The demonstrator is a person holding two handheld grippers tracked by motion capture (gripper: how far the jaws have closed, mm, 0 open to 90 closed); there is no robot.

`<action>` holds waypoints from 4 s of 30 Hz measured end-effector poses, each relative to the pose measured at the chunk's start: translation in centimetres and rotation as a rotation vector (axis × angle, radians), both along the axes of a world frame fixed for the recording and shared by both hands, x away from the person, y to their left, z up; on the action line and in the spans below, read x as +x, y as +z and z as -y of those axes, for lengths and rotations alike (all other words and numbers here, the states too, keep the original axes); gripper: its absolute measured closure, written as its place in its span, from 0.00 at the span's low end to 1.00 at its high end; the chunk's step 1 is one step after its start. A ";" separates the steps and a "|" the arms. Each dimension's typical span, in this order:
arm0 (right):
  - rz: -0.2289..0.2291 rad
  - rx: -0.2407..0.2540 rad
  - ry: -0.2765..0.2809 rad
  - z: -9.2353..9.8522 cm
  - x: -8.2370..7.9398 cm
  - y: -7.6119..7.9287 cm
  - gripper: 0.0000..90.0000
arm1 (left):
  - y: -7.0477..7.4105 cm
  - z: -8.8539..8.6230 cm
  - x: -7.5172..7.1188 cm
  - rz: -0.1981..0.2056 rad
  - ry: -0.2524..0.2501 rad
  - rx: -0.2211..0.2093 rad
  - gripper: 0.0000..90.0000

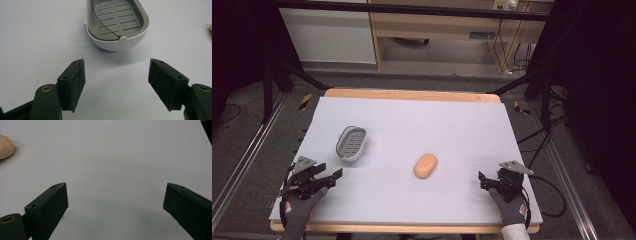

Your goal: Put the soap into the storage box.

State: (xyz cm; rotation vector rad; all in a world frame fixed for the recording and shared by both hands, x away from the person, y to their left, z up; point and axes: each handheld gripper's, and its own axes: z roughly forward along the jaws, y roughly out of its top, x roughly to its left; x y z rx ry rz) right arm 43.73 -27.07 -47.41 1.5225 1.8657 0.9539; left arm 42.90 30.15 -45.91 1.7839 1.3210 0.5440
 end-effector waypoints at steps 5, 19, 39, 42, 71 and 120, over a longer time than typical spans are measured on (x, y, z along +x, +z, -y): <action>-0.002 -0.004 -0.005 0.1 -0.1 0.0 0.07 | 0.2 0.4 -0.3 0.001 -0.014 -0.003 0.34; 0.039 0.020 -0.021 0.6 -0.6 0.5 0.07 | 0.5 1.9 -0.6 0.013 -0.045 -0.006 0.37; 0.039 0.019 -0.016 0.4 -0.7 0.7 0.07 | 1.3 3.8 -0.6 0.034 -0.086 0.007 0.34; 0.041 0.017 -0.021 0.4 -0.7 0.8 0.07 | 1.5 4.1 -0.4 0.038 -0.093 0.008 0.33; 0.047 0.003 -0.019 0.0 -0.8 0.9 0.06 | 4.5 9.5 1.5 0.062 -0.190 0.003 0.31; 0.030 -0.002 -0.004 -0.3 -0.6 0.8 0.06 | 4.0 19.7 4.8 0.025 -0.317 0.064 0.26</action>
